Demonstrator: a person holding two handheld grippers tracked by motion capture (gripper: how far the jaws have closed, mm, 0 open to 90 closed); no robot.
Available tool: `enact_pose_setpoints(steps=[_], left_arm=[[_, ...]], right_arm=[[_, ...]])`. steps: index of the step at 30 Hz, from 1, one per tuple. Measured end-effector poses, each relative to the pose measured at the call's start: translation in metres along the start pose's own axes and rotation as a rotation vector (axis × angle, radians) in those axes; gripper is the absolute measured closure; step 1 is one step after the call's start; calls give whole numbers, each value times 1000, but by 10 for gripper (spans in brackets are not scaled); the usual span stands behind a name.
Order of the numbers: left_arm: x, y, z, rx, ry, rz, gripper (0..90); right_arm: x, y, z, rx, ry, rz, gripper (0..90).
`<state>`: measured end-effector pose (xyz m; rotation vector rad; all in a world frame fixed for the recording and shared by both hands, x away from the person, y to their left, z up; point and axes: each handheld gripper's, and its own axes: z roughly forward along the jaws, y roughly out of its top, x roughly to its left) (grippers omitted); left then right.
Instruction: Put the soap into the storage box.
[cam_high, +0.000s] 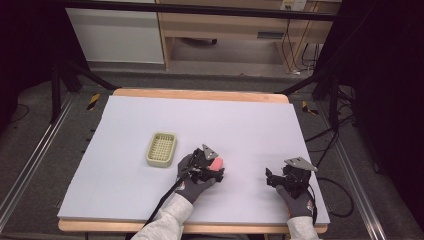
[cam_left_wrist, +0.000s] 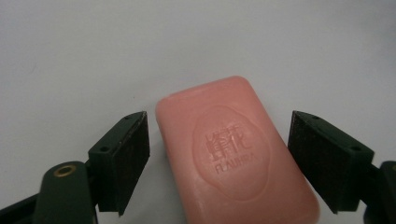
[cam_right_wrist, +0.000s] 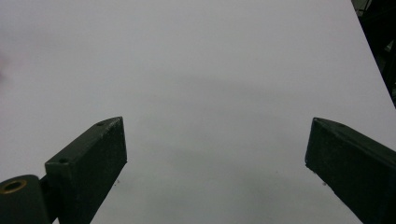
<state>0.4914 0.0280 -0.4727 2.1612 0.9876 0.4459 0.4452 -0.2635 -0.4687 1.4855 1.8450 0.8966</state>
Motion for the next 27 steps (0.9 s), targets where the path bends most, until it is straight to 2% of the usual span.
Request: enact_pose_setpoints(steps=[10, 20, 27], left_arm=[[-1, -1, 2, 17, -5, -3, 245], [-2, -1, 1, 34, 8, 9, 358], [-2, -2, 5, 49, 11, 18, 345]], right_arm=[[0, 0, 0, 2, 0, 0, 58], [0, 0, 0, 4, -3, -2, 58], [0, 0, 0, 6, -3, -2, 58]])
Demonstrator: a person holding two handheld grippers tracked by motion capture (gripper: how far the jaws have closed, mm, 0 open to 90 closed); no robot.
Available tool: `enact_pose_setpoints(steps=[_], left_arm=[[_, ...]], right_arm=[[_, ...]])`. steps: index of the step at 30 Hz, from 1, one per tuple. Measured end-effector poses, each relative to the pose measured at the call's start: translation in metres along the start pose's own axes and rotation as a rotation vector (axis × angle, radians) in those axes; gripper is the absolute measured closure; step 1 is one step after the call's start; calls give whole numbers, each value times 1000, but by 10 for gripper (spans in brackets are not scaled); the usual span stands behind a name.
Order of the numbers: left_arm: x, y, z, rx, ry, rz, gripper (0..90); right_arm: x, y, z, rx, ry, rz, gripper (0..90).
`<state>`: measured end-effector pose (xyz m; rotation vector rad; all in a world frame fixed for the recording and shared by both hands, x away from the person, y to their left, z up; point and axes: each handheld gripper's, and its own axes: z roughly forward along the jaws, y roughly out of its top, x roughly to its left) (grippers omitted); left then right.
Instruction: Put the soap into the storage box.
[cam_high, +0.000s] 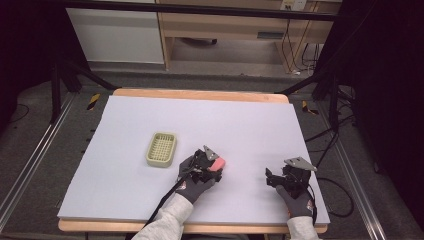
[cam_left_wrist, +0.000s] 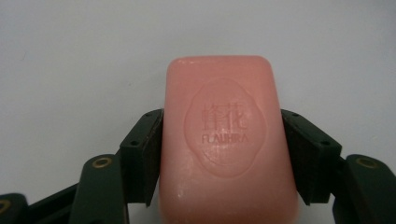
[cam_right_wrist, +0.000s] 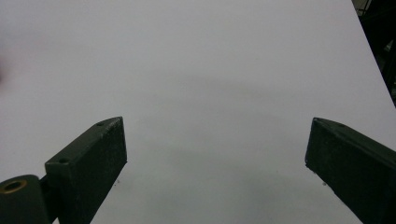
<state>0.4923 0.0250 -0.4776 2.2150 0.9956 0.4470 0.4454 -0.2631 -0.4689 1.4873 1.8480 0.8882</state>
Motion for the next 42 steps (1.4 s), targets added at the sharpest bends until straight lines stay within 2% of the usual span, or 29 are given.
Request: enact_pose_setpoints(steps=[17, 24, 42], left_arm=[[2, 1, -4, 1, -9, 14, 371], [4, 5, -19, -7, -21, 29, 371], [17, 4, -52, -40, -42, 11, 371]], right_arm=[[0, 0, 0, 0, -2, -1, 58], [0, 0, -1, -2, -2, 2, 58], [0, 0, -1, -9, -9, 2, 58]])
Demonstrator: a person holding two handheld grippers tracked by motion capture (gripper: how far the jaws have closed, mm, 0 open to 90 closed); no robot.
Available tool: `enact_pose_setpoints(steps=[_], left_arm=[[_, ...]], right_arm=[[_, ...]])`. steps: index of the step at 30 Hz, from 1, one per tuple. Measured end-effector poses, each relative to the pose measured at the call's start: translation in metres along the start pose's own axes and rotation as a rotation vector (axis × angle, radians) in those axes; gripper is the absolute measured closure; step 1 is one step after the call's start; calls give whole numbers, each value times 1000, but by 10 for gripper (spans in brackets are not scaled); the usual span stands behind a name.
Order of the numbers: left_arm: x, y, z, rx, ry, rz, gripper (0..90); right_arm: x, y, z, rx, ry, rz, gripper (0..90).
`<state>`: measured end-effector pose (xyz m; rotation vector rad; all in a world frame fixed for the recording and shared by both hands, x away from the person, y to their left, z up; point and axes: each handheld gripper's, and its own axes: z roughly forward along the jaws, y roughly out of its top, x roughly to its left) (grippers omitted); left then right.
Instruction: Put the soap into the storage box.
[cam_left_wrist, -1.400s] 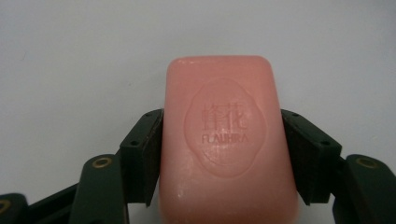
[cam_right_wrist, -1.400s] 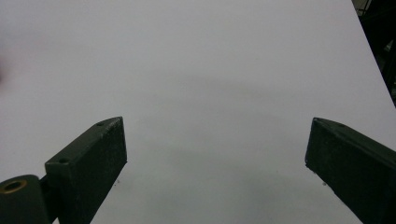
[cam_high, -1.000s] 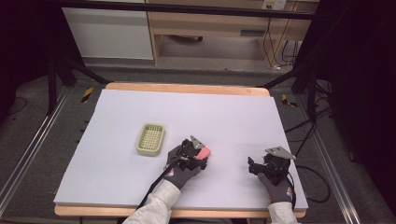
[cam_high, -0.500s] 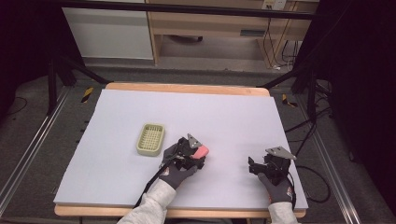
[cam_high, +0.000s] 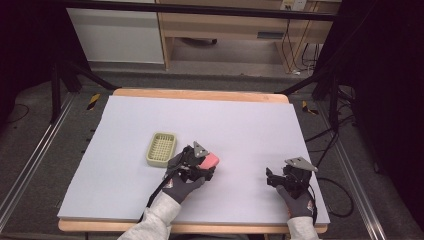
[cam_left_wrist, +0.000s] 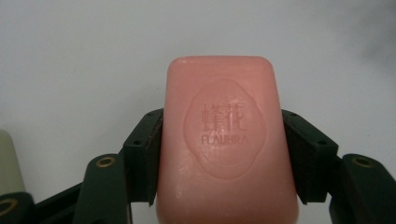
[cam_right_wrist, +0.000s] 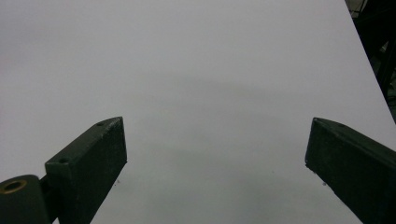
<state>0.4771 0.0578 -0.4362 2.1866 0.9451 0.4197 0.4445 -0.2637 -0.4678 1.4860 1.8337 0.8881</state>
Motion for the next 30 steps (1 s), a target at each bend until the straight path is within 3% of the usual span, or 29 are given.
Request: enact_pose_setpoints(steps=[21, 30], left_arm=[[26, -14, -42, -37, 14, -39, 370], [40, -22, -56, -54, 49, -70, 371]], right_arm=[[0, 0, -1, -4, -3, -5, 58], [0, -2, -2, -5, -1, -8, 58]])
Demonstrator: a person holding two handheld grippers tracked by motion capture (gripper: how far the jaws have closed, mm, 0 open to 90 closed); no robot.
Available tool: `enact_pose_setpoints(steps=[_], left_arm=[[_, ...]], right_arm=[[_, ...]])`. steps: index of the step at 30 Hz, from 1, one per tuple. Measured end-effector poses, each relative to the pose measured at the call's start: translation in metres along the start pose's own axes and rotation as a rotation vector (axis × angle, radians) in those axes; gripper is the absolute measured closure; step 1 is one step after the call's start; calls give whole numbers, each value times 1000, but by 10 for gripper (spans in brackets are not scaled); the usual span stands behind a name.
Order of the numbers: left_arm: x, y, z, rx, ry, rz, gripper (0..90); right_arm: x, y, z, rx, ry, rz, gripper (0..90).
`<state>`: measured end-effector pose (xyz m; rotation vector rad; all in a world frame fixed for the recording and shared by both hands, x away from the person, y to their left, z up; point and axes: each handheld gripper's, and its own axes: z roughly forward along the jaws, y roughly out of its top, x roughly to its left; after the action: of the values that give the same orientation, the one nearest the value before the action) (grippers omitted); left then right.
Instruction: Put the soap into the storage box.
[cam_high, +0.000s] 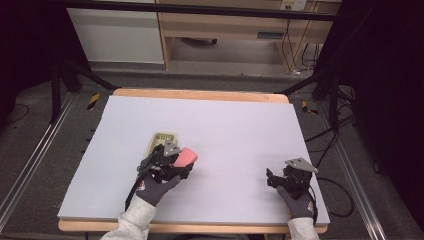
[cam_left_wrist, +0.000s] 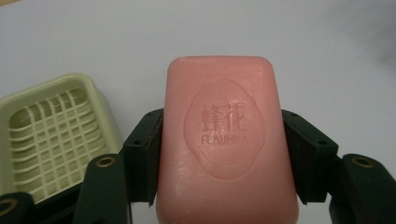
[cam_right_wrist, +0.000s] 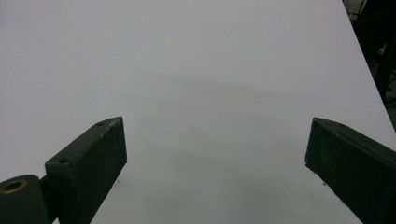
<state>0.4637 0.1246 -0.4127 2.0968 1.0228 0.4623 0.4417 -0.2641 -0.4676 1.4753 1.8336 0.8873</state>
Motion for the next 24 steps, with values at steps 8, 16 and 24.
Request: enact_pose_setpoints(steps=[8, 16, 24], left_arm=[[15, 0, -7, -17, 21, -38, 371], [30, -1, -13, -24, 46, -66, 370], [45, -2, -17, -35, 78, -98, 370]], right_arm=[[0, -1, -1, -3, 1, -6, 58], [2, -1, -1, -2, 1, -13, 58], [3, -1, -1, -1, 4, -11, 58]])
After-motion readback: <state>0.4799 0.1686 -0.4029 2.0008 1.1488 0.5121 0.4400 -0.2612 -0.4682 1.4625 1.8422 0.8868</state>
